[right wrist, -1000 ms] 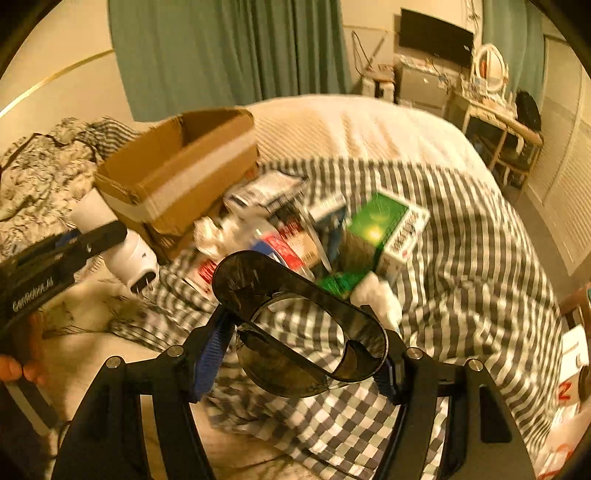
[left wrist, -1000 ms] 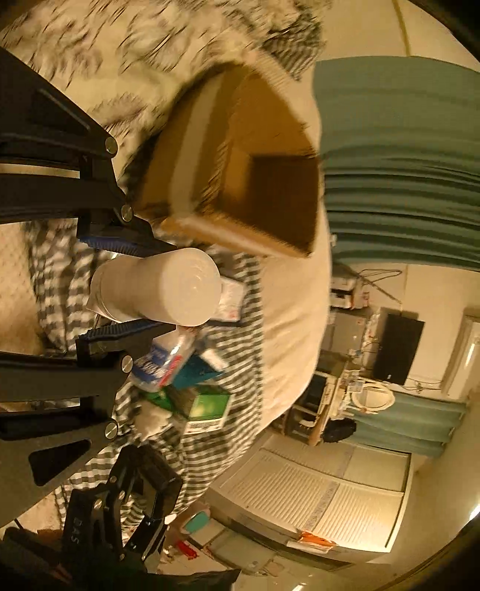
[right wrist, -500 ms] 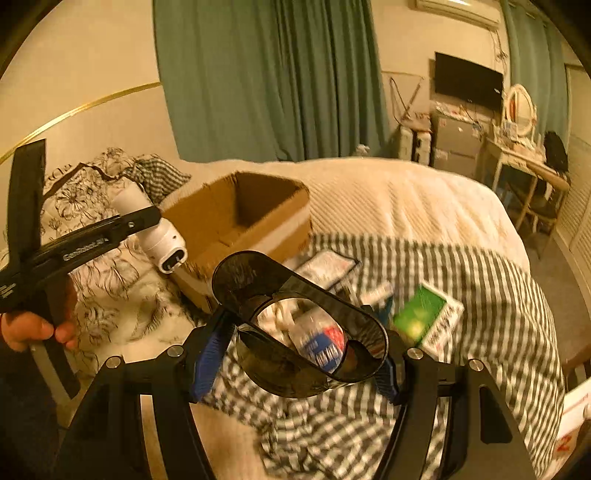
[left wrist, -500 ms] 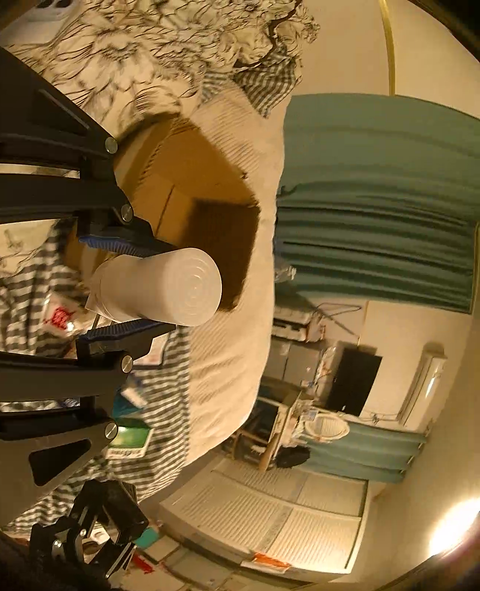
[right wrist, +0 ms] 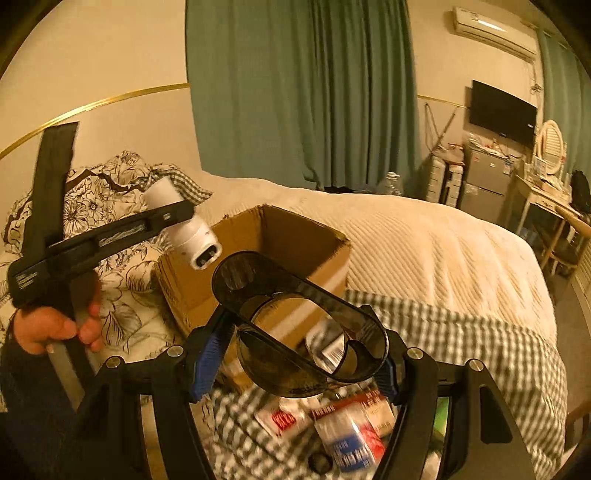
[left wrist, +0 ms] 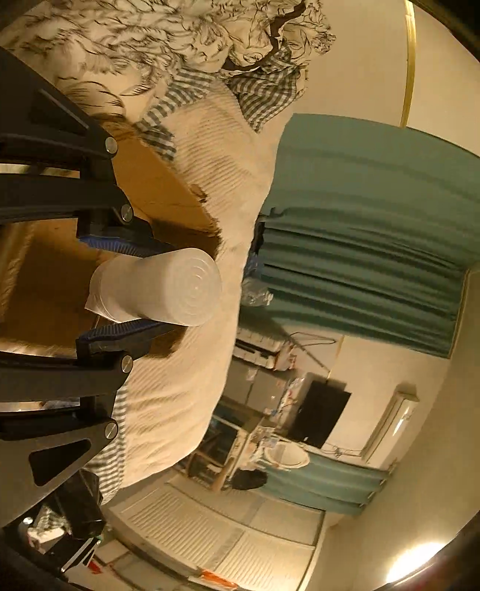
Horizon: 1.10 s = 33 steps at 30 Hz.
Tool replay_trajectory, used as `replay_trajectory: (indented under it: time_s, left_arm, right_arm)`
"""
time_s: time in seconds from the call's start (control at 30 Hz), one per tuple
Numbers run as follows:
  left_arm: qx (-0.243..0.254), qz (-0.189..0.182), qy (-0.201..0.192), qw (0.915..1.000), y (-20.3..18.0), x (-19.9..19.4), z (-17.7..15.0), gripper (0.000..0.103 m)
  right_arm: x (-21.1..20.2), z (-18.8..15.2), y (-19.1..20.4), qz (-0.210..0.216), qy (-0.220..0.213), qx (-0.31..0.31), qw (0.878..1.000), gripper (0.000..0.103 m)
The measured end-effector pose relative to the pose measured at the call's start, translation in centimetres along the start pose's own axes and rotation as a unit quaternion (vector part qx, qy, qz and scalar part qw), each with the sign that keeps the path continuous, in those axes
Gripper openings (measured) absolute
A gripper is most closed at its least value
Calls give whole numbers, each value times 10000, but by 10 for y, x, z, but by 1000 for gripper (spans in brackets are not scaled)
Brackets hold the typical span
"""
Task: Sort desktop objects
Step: 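Carry both items over the cardboard box and open both tools to drop them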
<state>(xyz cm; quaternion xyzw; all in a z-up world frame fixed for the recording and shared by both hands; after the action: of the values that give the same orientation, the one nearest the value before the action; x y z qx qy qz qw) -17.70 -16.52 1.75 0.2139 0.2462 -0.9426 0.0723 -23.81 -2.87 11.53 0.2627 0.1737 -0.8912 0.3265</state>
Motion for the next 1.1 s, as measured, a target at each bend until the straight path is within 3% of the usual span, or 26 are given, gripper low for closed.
replay_trajectory:
  time_s: [0.1, 0.23, 0.33, 0.53, 0.77, 0.8, 0.87, 0.9, 0.93, 1.1]
  left_arm:
    - [54, 80, -101, 9999, 22, 12, -3, 33]
    - [-384, 134, 132, 9991, 64, 31, -12, 33]
    - [-408, 306, 133, 9986, 79, 38, -12, 33]
    - [-458, 317, 291, 9980, 89, 48, -20, 33]
    - [-528, 490, 295, 9970, 98, 51, -19, 34]
    - [-527, 505, 282, 9969, 98, 51, -19, 39]
    - [-535, 478, 224, 9972, 98, 50, -18, 64]
    - [-585, 477, 157, 9970, 97, 48, -18, 83]
    - [-642, 481, 93, 9967, 98, 45, -16, 89]
    - [-705, 485, -26, 9963, 95, 35, -15, 90]
  right_arm:
    - [24, 11, 10, 97, -10, -109, 9999, 67]
    - [62, 23, 23, 157, 5, -245, 9996, 67]
    - [93, 34, 31, 260, 53, -179, 9995, 67]
    - [139, 48, 38, 205, 262, -110, 9994, 67]
    - [161, 50, 43, 108, 369, -30, 9993, 70]
    - [161, 52, 42, 59, 321, -37, 9995, 80]
    - [156, 54, 40, 32, 213, 27, 9998, 96]
    - [153, 56, 40, 46, 143, 57, 9999, 96]
    - [148, 58, 39, 41, 67, 65, 9999, 96]
    - [126, 53, 28, -56, 47, -2, 10000, 96]
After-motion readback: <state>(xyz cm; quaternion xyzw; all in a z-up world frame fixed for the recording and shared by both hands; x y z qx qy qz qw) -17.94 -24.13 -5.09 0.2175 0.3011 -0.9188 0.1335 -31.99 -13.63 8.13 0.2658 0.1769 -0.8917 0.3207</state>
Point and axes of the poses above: each gripper's, at about its wrist camera, not at the fingertips, and x roughly the way its jaws point, y to its left, z to its top, the point moved 9 cm from there along x, roughly the way its jaws point, and after that the axes turned 13 degrees about -x, right-handed, at the moved point
